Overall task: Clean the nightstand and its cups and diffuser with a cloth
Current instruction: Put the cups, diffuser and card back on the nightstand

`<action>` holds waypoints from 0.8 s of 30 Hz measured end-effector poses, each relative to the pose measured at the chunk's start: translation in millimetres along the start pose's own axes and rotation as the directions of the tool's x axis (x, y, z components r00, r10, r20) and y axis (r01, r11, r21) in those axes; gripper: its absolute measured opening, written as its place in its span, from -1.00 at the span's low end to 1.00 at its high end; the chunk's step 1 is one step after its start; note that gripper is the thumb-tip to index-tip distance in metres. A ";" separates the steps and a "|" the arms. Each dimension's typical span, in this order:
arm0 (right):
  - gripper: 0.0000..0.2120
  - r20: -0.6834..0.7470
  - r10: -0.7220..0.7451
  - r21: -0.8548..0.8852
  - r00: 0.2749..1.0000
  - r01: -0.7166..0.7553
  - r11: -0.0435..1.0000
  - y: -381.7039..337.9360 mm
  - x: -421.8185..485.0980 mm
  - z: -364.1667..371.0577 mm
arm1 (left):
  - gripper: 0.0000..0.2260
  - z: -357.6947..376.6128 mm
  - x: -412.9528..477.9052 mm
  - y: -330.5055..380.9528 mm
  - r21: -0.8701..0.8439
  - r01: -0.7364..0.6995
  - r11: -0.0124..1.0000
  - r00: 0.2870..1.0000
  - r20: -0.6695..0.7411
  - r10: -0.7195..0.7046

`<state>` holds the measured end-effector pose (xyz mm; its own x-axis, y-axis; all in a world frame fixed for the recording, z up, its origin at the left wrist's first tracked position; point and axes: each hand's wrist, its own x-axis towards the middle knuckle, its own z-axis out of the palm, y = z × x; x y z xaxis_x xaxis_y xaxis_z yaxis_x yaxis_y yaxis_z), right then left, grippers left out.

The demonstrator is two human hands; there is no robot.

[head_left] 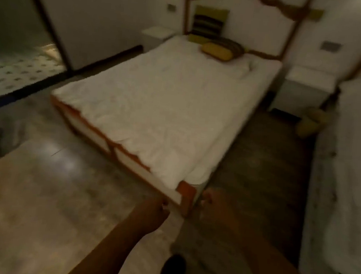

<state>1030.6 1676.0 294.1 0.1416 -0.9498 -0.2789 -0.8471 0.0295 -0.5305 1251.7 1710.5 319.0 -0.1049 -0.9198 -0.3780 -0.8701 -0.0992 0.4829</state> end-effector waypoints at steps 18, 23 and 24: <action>-0.52 -0.153 0.542 0.252 0.826 -0.498 0.830 272.5 264.5 -316.0 | -0.80 -0.7 487.2 371.7 0.164 -0.504 0.848 0.851 0.264 0.455; -0.62 -0.173 0.528 0.326 0.831 -0.458 0.827 355.9 362.6 -382.9 | -0.82 2.7 607.6 464.4 0.209 -0.499 0.841 0.855 0.281 0.437; -0.61 -0.165 0.512 0.314 0.843 -0.447 0.838 374.1 386.2 -399.4 | -0.82 4.8 633.5 482.7 0.210 -0.502 0.839 0.852 0.285 0.439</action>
<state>563.8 1195.8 307.6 -0.3987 -0.8372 -0.3743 -0.6123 0.5469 -0.5709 763.0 1081.6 308.8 -0.6082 -0.7195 -0.3352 -0.7785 0.4582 0.4289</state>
